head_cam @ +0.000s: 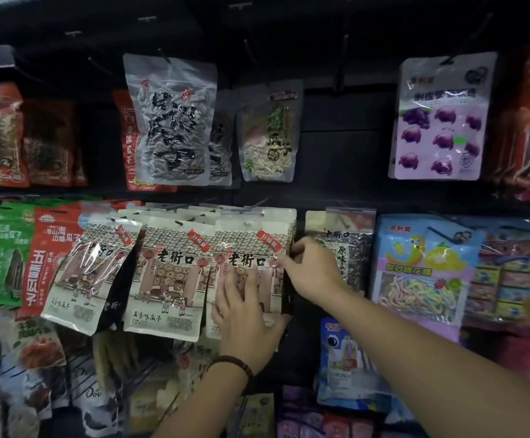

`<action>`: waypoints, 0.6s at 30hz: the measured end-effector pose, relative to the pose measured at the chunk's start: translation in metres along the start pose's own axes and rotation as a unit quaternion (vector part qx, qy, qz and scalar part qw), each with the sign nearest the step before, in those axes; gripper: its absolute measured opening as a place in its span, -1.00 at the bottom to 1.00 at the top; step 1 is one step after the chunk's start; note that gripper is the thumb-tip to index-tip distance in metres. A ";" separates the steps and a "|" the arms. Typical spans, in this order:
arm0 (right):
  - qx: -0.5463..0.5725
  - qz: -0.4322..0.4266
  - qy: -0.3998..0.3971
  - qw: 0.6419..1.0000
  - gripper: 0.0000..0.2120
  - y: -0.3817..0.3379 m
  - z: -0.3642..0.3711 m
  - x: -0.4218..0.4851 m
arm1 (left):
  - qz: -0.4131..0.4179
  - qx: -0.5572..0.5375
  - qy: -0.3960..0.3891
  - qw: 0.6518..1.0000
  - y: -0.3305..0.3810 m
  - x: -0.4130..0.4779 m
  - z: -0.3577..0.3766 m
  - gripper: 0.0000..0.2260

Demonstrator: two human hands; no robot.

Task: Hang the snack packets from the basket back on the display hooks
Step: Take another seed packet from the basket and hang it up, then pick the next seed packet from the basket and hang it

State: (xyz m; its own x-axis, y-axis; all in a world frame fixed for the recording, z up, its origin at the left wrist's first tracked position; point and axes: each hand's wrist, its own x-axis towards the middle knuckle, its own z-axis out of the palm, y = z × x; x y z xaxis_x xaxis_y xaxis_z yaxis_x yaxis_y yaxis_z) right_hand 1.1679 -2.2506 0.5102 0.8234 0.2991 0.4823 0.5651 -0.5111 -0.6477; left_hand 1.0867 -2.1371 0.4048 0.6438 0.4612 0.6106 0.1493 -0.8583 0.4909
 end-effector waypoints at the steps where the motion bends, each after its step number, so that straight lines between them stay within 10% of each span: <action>1: -0.010 -0.007 -0.018 1.000 -0.65 0.008 -0.005 -0.012 | 0.013 0.005 -0.002 1.000 0.004 -0.011 -0.001 -0.11; 10: -0.168 -0.048 -0.167 0.970 -0.75 0.124 -0.041 -0.182 | 0.133 -0.047 -0.196 0.970 0.031 -0.168 0.029 -0.78; 18: -0.220 0.110 -0.310 0.918 -0.63 0.280 -0.038 -0.383 | 0.046 -0.017 -0.465 0.884 -0.001 -0.368 0.101 -0.68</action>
State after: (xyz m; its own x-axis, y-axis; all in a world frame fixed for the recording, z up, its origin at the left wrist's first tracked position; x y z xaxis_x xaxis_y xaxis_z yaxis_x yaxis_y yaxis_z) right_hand 1.0089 -2.5386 0.1668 0.8642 0.4806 -0.1487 0.4173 -0.8499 -0.3217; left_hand 0.9256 -2.3287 0.1166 0.9930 -0.0076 -0.1176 0.0519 -0.8676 0.4946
